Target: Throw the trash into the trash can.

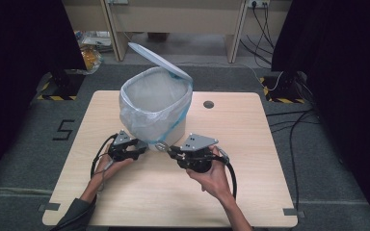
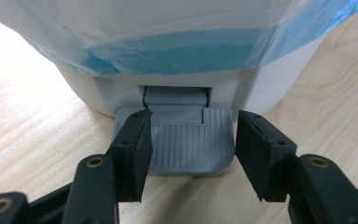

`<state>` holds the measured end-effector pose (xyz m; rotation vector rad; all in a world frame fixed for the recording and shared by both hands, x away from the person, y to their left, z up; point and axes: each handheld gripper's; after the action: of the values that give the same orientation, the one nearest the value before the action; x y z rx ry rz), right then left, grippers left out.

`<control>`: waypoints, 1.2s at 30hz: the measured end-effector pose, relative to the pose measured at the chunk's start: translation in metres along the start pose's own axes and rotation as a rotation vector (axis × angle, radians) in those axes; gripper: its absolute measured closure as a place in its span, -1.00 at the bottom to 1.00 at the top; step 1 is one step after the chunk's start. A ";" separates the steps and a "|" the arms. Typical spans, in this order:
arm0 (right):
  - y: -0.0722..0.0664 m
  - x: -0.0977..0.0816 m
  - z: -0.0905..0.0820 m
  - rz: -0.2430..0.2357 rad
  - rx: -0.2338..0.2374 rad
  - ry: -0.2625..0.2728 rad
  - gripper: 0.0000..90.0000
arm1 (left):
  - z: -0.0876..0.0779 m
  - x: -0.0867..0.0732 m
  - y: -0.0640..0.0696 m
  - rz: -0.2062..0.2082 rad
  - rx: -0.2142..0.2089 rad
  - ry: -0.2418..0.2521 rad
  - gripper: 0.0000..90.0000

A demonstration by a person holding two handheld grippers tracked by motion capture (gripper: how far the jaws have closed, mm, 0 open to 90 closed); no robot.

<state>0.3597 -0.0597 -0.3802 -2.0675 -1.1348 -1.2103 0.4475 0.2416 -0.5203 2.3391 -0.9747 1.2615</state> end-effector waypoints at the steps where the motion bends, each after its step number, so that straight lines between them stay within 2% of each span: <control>1: 0.000 0.003 -0.002 0.003 -0.001 0.001 0.77 | 0.000 0.000 0.000 0.002 0.002 -0.001 0.02; 17: 0.008 0.040 -0.015 -0.033 -0.030 0.081 0.77 | 0.000 0.000 0.001 0.009 0.004 0.000 0.02; 23: 0.008 0.062 -0.020 -0.062 -0.040 0.101 0.77 | 0.000 0.000 0.001 0.010 0.004 0.000 0.02; 31: 0.012 0.085 -0.017 -0.077 -0.043 0.108 0.77 | 0.000 0.000 0.000 0.009 0.002 0.000 0.02; 36: 0.016 0.093 -0.013 -0.072 -0.046 0.108 0.77 | 0.000 0.000 0.000 0.011 0.003 -0.001 0.02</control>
<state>0.3917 -0.0397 -0.2923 -1.9836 -1.1500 -1.3778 0.4473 0.2412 -0.5204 2.3396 -0.9883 1.2670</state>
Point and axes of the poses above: each handheld gripper's, and its own axes: z roughly forward along the jaws, x roughly out of its top, y roughly to its right, and after that the axes turned 4 degrees about z, right-handed
